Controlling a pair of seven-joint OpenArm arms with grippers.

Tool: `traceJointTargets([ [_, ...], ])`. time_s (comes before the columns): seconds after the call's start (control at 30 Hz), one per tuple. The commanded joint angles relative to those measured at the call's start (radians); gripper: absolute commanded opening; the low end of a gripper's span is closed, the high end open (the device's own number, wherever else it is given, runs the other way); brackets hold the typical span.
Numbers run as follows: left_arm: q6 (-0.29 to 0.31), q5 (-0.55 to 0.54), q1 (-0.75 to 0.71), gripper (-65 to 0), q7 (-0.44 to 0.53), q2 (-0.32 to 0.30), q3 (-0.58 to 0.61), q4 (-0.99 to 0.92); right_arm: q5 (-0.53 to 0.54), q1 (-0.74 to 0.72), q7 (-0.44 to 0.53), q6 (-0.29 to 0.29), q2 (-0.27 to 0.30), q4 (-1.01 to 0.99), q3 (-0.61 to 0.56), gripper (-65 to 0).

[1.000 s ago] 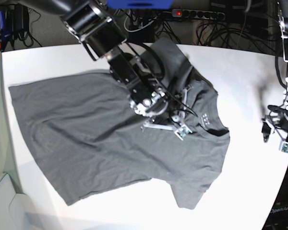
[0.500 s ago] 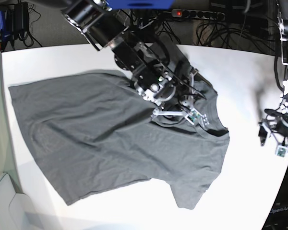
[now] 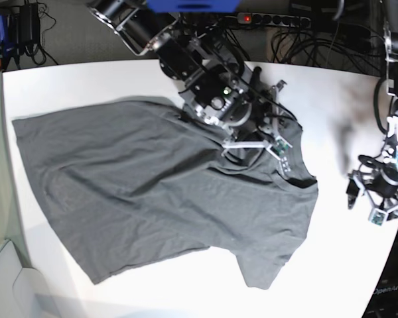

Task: Layout the t-shirt on the table in an organized manner, then fold the t-shirt properly
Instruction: 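Move the left gripper to the shirt's side edge and grasp it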

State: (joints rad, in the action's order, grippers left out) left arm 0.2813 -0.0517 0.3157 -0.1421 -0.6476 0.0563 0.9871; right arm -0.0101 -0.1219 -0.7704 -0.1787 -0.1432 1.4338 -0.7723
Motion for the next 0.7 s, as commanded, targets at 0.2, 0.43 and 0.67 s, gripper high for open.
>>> traceJointTargets([
  [0.2,-0.018,-0.001,0.020,-10.9,0.020,-0.096,-0.014,0.017,0.017,0.021,0.019,0.014,-0.014,0.020,0.001,-37.6],
  [0.43,-0.018,0.066,0.020,-10.9,0.019,-0.107,-0.011,0.009,0.015,0.047,0.084,0.015,-0.014,0.014,0.006,-37.6],
  [0.67,-0.018,0.169,0.018,-10.9,0.020,-0.080,-0.019,0.014,0.015,0.049,0.084,0.015,-0.014,0.012,0.007,-37.6],
])
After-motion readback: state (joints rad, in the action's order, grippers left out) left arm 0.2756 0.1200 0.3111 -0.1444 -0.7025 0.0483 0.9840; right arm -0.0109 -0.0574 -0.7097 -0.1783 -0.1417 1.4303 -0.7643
